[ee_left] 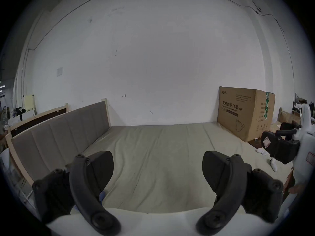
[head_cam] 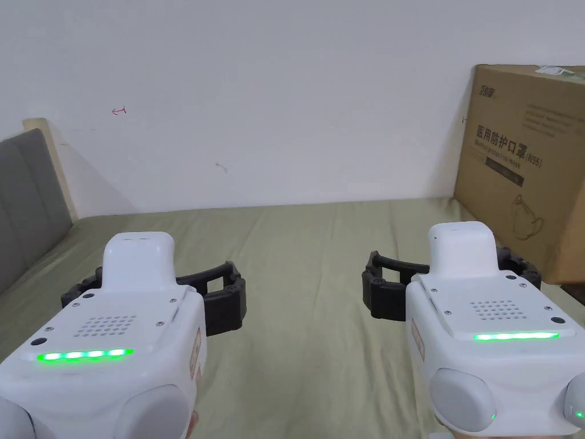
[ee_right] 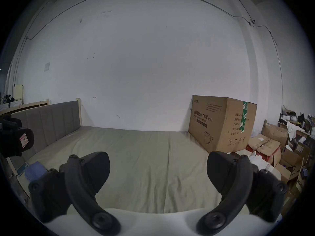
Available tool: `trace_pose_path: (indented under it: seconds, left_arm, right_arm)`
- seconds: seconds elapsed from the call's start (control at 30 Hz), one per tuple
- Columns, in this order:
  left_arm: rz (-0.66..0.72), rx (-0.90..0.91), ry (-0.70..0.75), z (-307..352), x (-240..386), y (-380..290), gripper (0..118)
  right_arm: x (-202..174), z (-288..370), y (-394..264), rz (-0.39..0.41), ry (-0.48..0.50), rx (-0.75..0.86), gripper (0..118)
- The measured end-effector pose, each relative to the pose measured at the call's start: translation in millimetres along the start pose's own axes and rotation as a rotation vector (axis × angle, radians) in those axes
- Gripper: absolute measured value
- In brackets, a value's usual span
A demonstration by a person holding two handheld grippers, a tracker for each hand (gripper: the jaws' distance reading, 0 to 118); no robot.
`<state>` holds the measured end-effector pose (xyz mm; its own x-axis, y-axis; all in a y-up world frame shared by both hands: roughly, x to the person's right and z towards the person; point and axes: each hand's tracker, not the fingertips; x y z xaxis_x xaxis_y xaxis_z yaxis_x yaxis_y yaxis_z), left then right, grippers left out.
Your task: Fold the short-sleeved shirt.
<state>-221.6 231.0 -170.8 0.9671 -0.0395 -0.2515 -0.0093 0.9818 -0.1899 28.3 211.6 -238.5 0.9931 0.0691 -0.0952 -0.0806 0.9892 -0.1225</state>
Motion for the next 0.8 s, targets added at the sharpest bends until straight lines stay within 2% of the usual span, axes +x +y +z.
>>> trace_pose_path:
  seconds: [0.4, 0.6, 0.8]
  left_arm:
    - [-0.033, 0.005, 0.029, 3.9, 11.8, -6.2, 109]
    - [-0.033, 0.011, -0.016, 3.9, 12.0, -5.3, 109]
    - [-0.049, -0.003, 0.009, 3.1, 15.7, -3.8, 109]
  right_arm:
    - [2.4, -2.8, -6.6, 0.007, 0.007, -0.031, 114]
    - [7.5, -4.0, -6.2, -0.019, 0.025, -0.048, 114]
    - [9.1, -3.2, -6.7, -0.025, 0.03, -0.058, 114]
